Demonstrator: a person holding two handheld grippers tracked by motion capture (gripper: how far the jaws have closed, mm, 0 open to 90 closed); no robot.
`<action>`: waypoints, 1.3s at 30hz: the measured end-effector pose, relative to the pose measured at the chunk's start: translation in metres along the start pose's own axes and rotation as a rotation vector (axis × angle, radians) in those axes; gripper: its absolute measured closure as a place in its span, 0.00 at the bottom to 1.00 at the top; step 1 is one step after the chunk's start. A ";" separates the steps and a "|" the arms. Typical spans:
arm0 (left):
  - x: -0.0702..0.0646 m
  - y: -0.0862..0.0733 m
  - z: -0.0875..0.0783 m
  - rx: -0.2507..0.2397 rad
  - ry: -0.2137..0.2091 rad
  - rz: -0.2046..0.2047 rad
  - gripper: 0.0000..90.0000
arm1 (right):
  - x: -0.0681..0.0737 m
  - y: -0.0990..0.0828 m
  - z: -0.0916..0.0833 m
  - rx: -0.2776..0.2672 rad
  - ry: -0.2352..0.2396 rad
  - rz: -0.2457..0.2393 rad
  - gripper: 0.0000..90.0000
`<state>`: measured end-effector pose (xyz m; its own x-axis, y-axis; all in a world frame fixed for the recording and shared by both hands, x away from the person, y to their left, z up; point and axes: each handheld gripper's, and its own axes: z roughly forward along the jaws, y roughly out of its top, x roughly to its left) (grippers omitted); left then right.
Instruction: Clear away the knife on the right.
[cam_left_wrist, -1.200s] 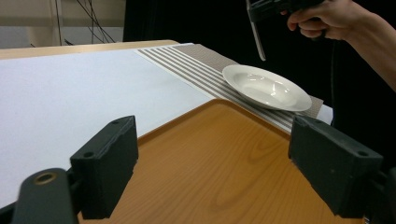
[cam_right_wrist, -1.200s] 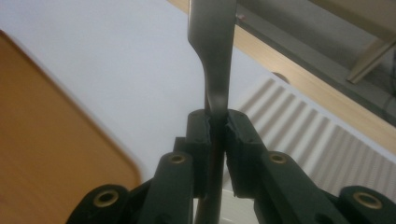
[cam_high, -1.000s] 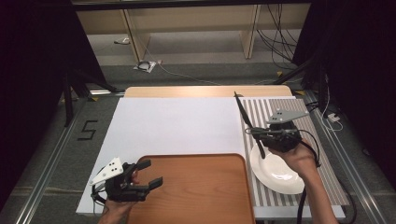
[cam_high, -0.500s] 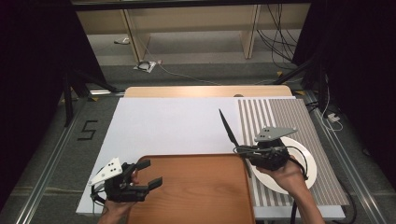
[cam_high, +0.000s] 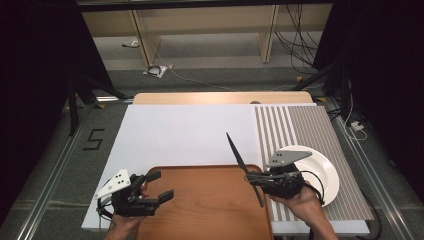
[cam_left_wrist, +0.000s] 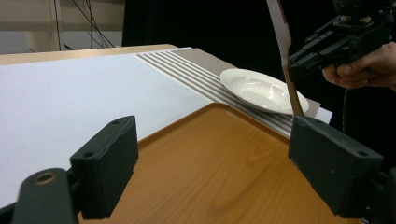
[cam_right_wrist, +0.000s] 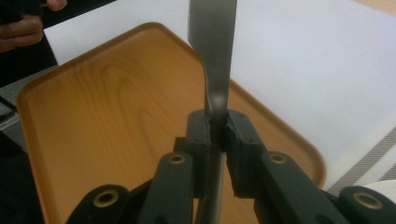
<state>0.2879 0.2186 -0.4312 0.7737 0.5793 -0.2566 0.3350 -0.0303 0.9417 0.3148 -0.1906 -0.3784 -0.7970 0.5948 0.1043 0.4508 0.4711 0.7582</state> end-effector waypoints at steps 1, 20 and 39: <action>0.000 0.000 0.000 0.000 0.001 0.001 0.18 | 0.003 -0.001 0.001 0.003 0.005 0.001 0.90; 0.000 0.000 -0.001 -0.001 0.002 0.002 0.18 | 0.030 -0.015 0.019 0.096 0.062 0.029 0.90; 0.000 0.000 -0.001 -0.001 0.002 0.003 0.18 | 0.043 -0.023 0.036 0.257 0.072 0.030 0.90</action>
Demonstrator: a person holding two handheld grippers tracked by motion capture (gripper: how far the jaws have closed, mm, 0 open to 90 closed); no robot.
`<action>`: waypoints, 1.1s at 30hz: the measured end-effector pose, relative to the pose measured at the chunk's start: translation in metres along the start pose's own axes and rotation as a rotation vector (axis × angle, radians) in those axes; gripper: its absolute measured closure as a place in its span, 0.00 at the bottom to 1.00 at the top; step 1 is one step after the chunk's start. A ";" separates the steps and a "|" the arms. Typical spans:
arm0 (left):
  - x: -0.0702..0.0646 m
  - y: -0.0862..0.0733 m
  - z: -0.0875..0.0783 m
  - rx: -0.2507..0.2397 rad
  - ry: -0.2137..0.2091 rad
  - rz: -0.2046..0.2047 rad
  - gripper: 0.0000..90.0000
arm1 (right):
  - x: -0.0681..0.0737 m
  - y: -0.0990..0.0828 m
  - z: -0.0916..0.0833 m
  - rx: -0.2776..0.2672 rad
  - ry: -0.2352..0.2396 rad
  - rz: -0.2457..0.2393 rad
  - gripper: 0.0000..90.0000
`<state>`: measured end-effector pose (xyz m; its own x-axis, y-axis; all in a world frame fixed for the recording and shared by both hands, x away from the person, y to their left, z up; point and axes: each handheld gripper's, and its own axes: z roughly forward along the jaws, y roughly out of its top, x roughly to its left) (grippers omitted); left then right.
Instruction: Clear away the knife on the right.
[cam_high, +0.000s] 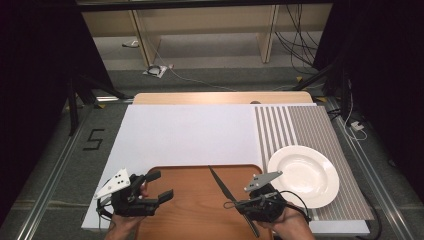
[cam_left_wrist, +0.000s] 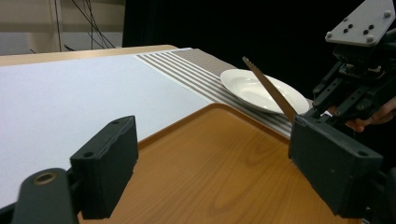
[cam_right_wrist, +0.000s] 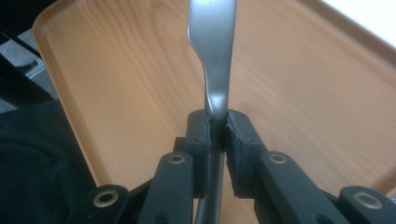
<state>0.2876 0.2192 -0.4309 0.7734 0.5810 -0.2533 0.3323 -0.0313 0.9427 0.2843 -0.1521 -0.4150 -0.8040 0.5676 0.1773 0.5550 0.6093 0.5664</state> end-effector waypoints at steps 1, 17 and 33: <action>0.000 0.000 0.000 0.000 0.000 0.000 0.18 | 0.001 0.000 0.001 0.010 0.004 0.002 0.90; 0.000 0.000 0.000 0.001 0.000 -0.002 0.18 | 0.012 0.000 0.020 0.180 0.000 -0.055 0.90; -0.001 0.000 0.001 0.000 -0.003 -0.003 0.18 | 0.017 -0.004 0.045 0.313 -0.014 -0.081 0.90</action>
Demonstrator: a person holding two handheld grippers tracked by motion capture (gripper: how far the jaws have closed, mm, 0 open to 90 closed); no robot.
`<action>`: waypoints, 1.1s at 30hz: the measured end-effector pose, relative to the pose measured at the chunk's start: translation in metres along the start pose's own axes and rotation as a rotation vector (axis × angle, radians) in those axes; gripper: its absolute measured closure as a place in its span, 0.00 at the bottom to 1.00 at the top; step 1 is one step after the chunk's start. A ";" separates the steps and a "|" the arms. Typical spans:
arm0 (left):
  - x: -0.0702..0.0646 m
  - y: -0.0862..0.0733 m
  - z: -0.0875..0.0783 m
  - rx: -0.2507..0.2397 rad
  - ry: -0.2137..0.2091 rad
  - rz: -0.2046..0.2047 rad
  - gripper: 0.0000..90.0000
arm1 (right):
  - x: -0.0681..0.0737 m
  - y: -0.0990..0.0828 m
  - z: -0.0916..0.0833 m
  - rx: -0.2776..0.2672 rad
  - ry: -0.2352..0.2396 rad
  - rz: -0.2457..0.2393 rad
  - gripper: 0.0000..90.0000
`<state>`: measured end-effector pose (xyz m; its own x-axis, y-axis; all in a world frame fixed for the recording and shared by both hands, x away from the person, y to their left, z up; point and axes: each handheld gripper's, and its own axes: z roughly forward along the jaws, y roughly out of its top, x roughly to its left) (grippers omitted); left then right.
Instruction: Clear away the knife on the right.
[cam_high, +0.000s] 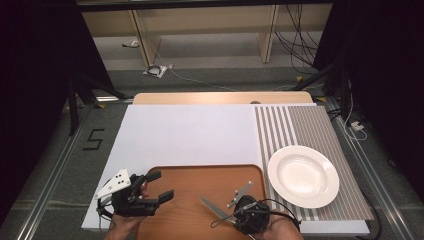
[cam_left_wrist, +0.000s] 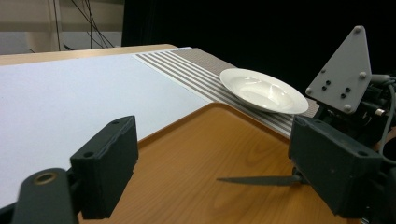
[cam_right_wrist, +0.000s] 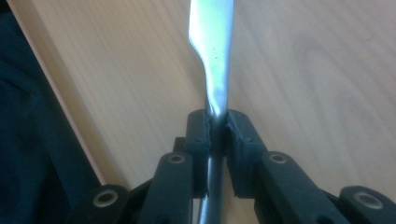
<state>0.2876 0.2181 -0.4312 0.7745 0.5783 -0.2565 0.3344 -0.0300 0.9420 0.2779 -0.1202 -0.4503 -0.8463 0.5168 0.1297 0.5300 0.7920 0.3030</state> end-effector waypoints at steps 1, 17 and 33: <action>0.000 0.000 0.000 0.001 -0.001 0.001 0.18 | 0.000 0.000 0.001 0.007 -0.003 0.002 0.89; 0.001 0.000 -0.001 0.002 0.002 0.000 0.18 | 0.017 0.000 0.001 -0.046 -0.092 -0.052 0.85; 0.000 0.000 0.000 0.002 0.000 0.000 0.18 | 0.027 -0.019 0.011 -0.105 -0.119 -0.131 1.00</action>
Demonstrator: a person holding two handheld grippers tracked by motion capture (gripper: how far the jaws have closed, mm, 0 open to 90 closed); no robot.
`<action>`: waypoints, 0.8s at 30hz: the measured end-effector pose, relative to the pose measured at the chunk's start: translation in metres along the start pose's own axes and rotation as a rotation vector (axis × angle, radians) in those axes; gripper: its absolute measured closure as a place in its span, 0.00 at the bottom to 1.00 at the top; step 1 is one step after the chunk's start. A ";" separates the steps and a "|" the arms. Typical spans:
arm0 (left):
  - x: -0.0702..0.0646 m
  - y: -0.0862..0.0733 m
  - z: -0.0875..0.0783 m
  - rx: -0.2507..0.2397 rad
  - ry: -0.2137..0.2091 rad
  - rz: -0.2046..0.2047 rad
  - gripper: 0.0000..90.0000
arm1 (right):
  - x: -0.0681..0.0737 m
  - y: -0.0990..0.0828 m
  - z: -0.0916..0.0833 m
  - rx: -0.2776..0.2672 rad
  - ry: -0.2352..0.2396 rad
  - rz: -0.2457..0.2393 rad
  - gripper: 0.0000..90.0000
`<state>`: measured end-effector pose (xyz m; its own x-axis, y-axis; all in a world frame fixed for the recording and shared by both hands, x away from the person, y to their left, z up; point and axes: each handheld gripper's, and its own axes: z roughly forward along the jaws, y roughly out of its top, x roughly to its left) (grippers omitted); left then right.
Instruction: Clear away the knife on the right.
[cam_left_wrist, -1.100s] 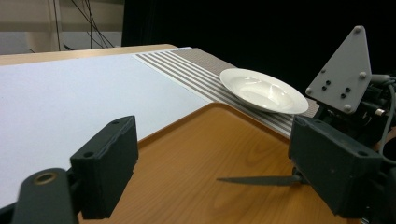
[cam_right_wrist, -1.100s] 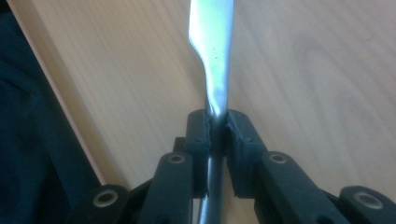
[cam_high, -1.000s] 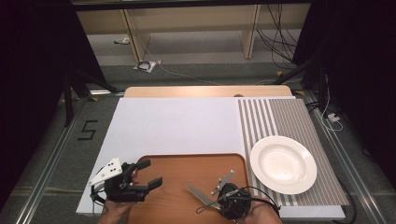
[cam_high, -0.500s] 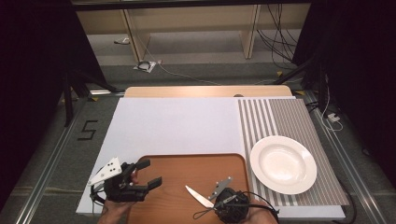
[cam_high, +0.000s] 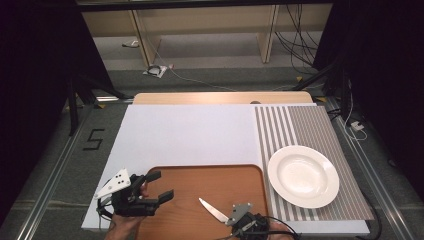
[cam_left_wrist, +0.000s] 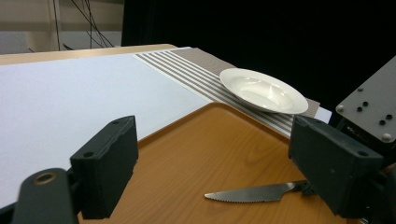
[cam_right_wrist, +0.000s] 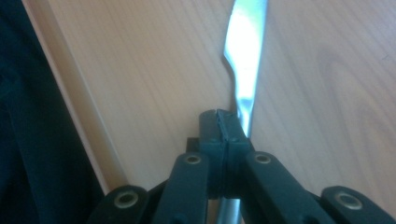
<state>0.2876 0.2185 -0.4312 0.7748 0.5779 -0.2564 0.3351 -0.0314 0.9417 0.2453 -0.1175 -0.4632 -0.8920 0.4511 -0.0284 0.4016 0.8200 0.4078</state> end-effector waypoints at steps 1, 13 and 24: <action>0.000 0.000 0.000 0.000 0.000 0.000 0.18 | 0.000 0.000 0.000 -0.001 -0.006 -0.001 1.00; 0.000 0.000 0.000 0.000 -0.001 0.000 0.18 | -0.008 -0.009 -0.004 0.007 -0.054 0.035 1.00; 0.000 0.000 0.000 0.001 -0.001 0.001 0.18 | -0.014 -0.019 -0.009 0.009 -0.087 0.067 1.00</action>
<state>0.2875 0.2188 -0.4310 0.7759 0.5768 -0.2553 0.3344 -0.0330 0.9418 0.2481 -0.1418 -0.4626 -0.8419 0.5335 -0.0809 0.4618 0.7899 0.4034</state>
